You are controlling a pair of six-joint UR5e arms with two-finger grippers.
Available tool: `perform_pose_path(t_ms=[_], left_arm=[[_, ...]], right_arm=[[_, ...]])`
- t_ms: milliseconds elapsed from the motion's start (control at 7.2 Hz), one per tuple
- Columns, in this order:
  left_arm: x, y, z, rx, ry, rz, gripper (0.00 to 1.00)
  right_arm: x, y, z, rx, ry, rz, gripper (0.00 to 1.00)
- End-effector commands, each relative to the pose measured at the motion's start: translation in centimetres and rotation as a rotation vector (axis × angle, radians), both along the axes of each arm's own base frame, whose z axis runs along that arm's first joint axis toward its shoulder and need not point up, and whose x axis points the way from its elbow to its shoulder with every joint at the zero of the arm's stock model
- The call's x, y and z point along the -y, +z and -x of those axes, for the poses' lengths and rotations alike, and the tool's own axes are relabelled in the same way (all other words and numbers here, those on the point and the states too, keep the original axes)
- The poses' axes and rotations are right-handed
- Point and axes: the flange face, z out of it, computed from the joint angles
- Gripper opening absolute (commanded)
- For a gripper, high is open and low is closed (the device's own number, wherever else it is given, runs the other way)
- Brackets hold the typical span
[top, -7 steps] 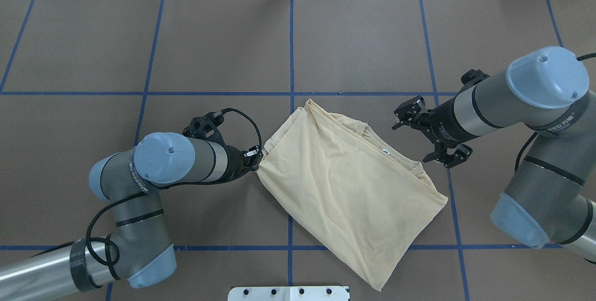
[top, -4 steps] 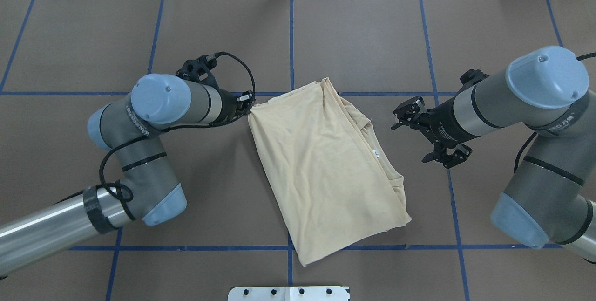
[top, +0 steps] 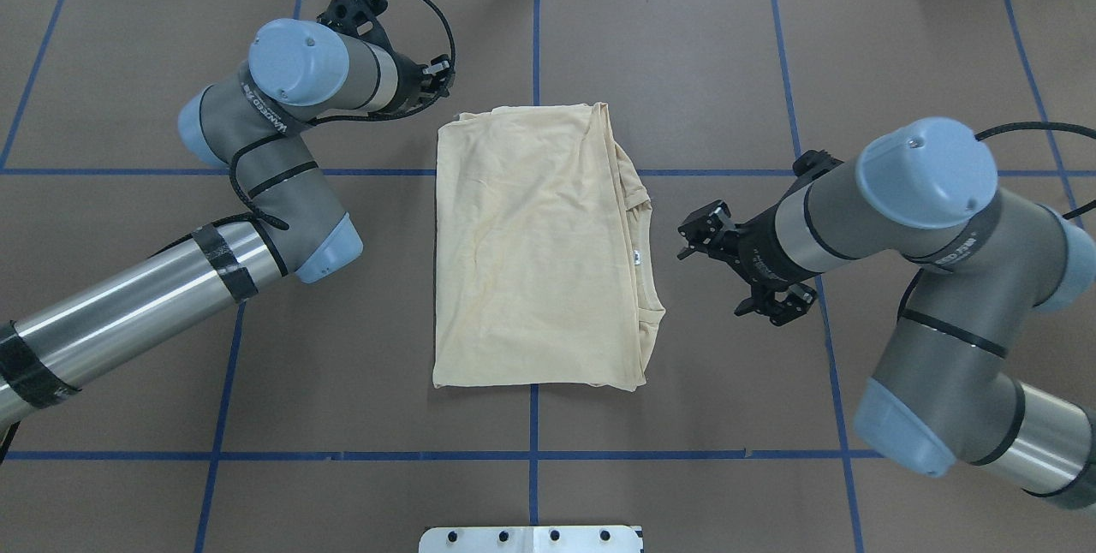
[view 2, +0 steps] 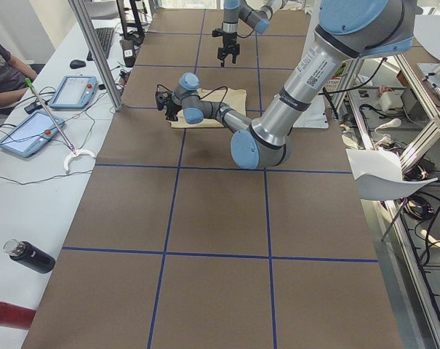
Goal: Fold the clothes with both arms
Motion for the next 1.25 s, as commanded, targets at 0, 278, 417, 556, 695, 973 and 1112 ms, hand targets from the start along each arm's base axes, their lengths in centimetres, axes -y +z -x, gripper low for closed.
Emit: perform_pose_path(t_ms=[0,278,417,556,695,973,1112], left_arm=[[1.3,-1.0,5.1,-0.045,0.042,-0.013,0.61],[0.2,-0.2,6.2,-0.054,0.065,-0.008,0.61],[0.2,0.1,6.2,-0.052,0.064,-0.006,0.61],[0.1,0.0,6.2,-0.055,0.064,-0.003,0.61],[0.2,0.1,6.3,-0.054,0.062,-0.002,0.61],[0.2,0.1,6.3,-0.055,0.058,-0.002,0.61],[0.1,0.1,6.3,-0.055,0.058,-0.002,0.61]], right_arm=[[-3.0,0.2,5.6,-0.051,0.061,-0.029,1.00],[-6.1,0.6,8.7,-0.055,0.192,0.075,1.00],[-7.2,1.2,10.0,-0.060,0.214,0.118,1.00],[-7.4,0.1,12.7,-0.051,0.260,0.140,0.99],[-7.4,-0.4,14.3,-0.054,0.268,0.143,0.98],[-7.1,0.5,14.5,-0.079,0.270,0.146,0.96],[-7.1,0.8,14.6,-0.087,0.270,0.147,0.93]])
